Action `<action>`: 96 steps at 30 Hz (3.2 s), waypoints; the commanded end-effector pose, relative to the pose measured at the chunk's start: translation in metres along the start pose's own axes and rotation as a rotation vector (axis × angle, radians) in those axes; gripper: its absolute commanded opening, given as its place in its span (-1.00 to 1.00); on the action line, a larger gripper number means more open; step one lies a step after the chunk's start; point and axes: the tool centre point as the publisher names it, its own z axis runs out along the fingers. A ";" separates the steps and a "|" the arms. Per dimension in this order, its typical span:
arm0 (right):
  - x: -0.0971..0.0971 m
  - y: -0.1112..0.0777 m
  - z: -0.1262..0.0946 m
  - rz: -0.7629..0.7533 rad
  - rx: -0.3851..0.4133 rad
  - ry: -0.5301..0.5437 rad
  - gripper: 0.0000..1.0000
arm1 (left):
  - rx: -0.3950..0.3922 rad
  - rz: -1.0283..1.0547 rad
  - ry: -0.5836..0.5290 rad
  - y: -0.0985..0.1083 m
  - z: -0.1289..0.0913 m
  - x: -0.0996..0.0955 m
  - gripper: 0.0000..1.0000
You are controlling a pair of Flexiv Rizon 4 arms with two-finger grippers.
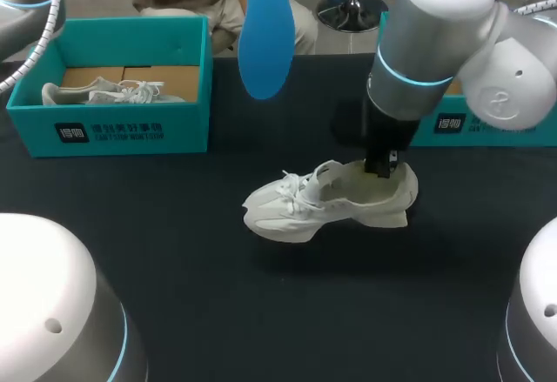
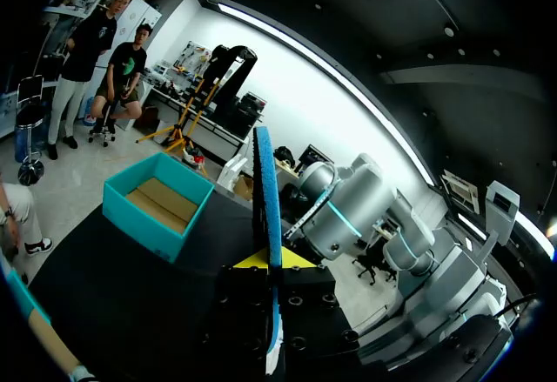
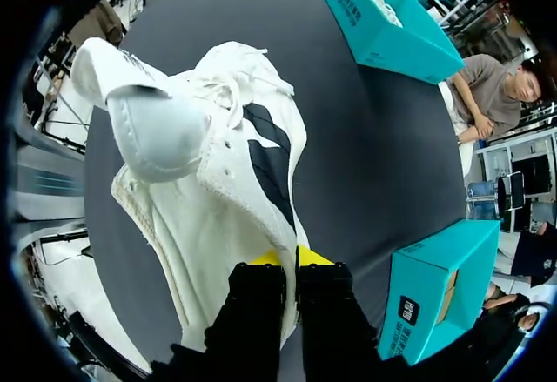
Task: Take the shoe out of the shoebox, open the shoe tongue, remove and reinsert the insole, then place the shoe into the shoebox
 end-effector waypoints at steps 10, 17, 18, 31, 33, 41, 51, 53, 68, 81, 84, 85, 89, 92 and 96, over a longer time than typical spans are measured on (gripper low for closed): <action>-0.006 0.004 0.001 -0.009 -0.010 0.022 -1.00 | -0.002 0.000 0.001 0.000 0.000 -0.001 -1.00; -0.006 0.004 0.001 -0.009 -0.010 0.022 -1.00 | -0.002 0.000 0.001 0.000 0.000 -0.001 -1.00; -0.006 0.004 0.001 -0.009 -0.010 0.022 -1.00 | -0.002 0.000 0.001 0.000 0.000 -0.001 -1.00; -0.009 -0.002 0.002 0.173 0.078 0.004 -1.00 | -0.002 0.000 0.001 0.000 0.000 -0.001 -1.00; -0.010 -0.006 0.001 0.324 0.081 0.030 -1.00 | -0.002 0.000 0.001 0.000 0.000 -0.001 -1.00; 0.002 -0.017 0.000 0.644 0.133 0.116 -1.00 | -0.002 0.000 0.001 0.000 0.000 -0.001 -1.00; 0.008 -0.041 0.004 0.973 0.010 0.139 -1.00 | -0.002 0.000 0.001 0.000 0.000 -0.001 -1.00; 0.009 -0.047 0.005 1.022 0.004 0.132 -1.00 | -0.002 0.000 0.001 0.000 0.000 -0.001 -1.00; 0.015 -0.048 0.005 1.034 -0.017 0.116 -1.00 | -0.002 0.000 0.001 0.000 0.000 -0.001 -1.00; 0.015 -0.046 0.003 1.103 0.052 0.071 -1.00 | -0.002 0.000 0.001 0.000 0.000 -0.001 -1.00; 0.017 -0.044 -0.001 1.246 0.018 0.077 -1.00 | -0.002 0.000 0.001 0.000 0.000 -0.001 -1.00; 0.018 -0.043 -0.002 1.274 0.015 0.066 -1.00 | -0.002 0.000 0.001 0.000 0.000 -0.001 -1.00; 0.023 -0.041 -0.004 1.358 0.013 0.039 -1.00 | -0.002 0.000 0.001 0.000 0.000 -0.001 -1.00; 0.027 -0.040 -0.004 1.398 0.013 0.043 -1.00 | -0.002 0.000 0.001 0.000 0.000 -0.001 -1.00; 0.031 -0.040 -0.004 1.456 0.004 0.039 -1.00 | -0.002 0.000 0.001 0.000 0.000 -0.001 -1.00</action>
